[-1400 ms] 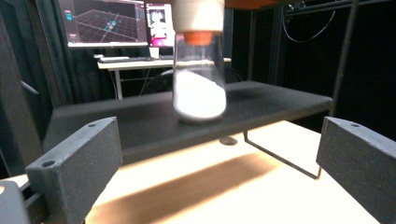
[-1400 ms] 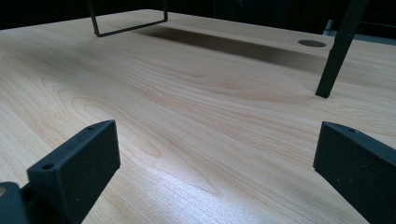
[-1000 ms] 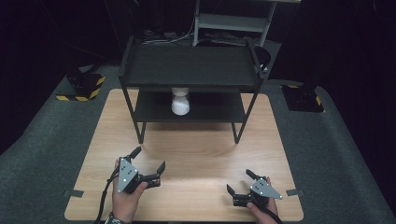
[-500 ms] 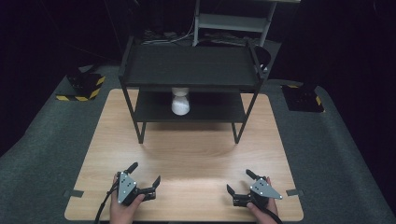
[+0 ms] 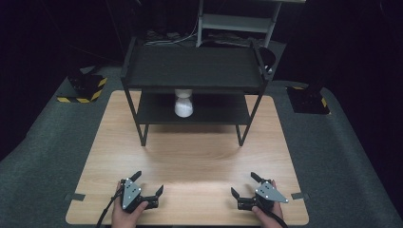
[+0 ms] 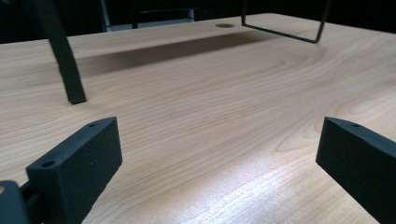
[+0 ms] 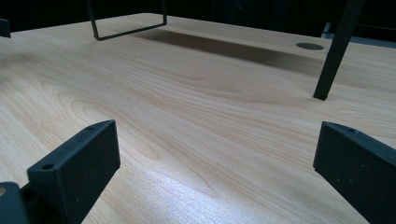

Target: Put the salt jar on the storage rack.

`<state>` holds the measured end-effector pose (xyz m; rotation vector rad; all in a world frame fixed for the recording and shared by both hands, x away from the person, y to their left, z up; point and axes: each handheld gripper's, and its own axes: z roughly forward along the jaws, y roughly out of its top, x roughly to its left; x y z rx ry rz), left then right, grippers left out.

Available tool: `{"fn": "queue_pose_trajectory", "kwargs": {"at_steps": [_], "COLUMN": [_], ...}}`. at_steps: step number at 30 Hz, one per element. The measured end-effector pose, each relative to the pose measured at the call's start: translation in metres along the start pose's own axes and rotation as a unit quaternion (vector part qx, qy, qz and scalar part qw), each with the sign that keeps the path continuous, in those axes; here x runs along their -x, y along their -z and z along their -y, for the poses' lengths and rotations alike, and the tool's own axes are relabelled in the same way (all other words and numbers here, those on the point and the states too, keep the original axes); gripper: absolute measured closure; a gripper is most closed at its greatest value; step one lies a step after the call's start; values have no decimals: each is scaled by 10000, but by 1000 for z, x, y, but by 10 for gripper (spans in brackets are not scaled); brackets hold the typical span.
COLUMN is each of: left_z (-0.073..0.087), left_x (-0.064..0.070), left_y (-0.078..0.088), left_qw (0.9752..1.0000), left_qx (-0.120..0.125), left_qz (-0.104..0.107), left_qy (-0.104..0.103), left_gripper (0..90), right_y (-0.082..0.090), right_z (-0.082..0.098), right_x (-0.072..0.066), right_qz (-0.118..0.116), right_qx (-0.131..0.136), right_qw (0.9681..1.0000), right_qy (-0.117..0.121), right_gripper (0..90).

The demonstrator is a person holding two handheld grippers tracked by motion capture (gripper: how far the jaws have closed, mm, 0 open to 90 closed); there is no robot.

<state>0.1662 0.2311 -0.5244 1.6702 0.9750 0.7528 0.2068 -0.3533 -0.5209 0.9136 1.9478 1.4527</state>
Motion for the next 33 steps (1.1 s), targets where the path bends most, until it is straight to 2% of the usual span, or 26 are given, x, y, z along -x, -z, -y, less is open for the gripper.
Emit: {"fn": "queue_pose_trajectory", "kwargs": {"at_steps": [1, 2, 4, 11, 17, 33], "left_z": [0, -1, -2, -3, -3, -3], "left_x": [0, 2, 2, 1, -2, -1], "left_y": [0, 0, 0, -1, -1, -2], "left_qw": [10000, 9999, 9998, 9998, 9998, 9998], "left_qx": [0, -36, -60, -67, -63, -80], "left_qz": [0, 37, 43, 82, 142, 117], "left_qy": [0, -103, -175, -166, -139, -154], "left_gripper": [5, 5, 5, 5, 5, 5], "right_y": [0, 0, 0, -1, -2, -1], "right_z": [0, 0, 0, -2, -2, -1], "right_x": [0, 0, 0, -3, -3, -3], "right_qz": [0, -15, -19, 19, 85, 49], "right_qx": [0, -4, -10, -60, -56, -42], "right_qw": [10000, 10000, 10000, 9999, 9999, 10000], "right_qy": [0, 31, 45, 97, 27, 65], "right_gripper": [5, 5, 5, 5, 5, 5]}}
